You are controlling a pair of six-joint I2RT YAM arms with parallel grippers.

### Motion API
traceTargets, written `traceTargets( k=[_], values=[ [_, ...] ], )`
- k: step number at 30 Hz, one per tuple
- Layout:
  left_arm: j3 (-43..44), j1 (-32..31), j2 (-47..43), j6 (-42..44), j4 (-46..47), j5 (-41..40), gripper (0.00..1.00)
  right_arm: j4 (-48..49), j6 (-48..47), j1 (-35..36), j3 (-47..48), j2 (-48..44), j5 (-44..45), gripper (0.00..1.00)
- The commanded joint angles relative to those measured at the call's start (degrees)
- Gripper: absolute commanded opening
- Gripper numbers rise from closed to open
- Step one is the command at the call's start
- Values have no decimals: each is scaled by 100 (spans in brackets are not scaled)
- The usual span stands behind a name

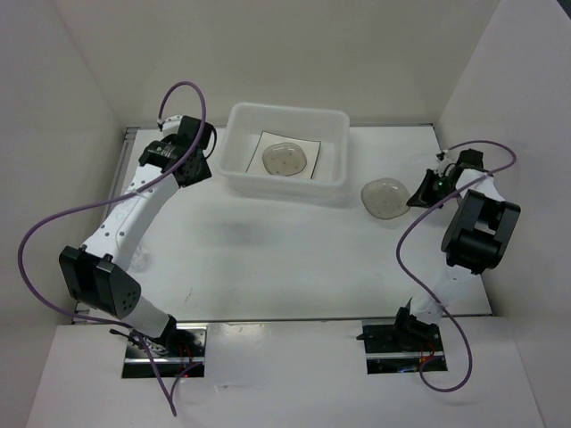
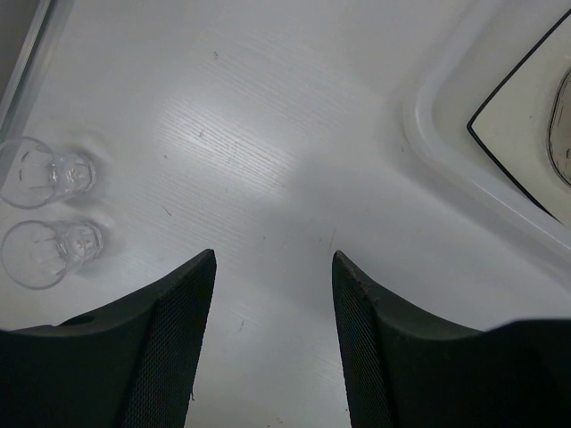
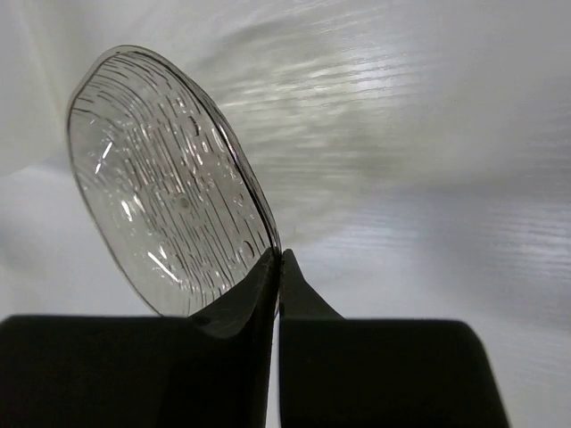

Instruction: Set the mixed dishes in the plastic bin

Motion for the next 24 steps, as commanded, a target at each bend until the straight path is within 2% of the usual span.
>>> traceTargets(
  k=[1, 8, 10, 16, 20, 24],
  values=[
    [-111, 29, -3, 106, 187, -23, 63, -655, -316, -235, 316, -547, -1218, 1],
    [-216, 81, -3, 54, 240, -23, 63, -1000, -458, -236, -62, -1075, -2880, 1],
    [-269, 81, -55, 54, 293, -23, 63, -878, -143, -236, -62, -1146, -3338, 1],
    [-322, 81, -56, 106, 293, -23, 63, -209, 851, -236, 543, -1181, -3480, 1],
    [-261, 134, -56, 106, 346, -23, 63, -15, 1395, 36, 1167, -1075, -3331, 1],
    [-199, 186, -56, 106, 346, -23, 63, 204, 1827, 598, 2079, -883, -3164, 1]
  ],
)
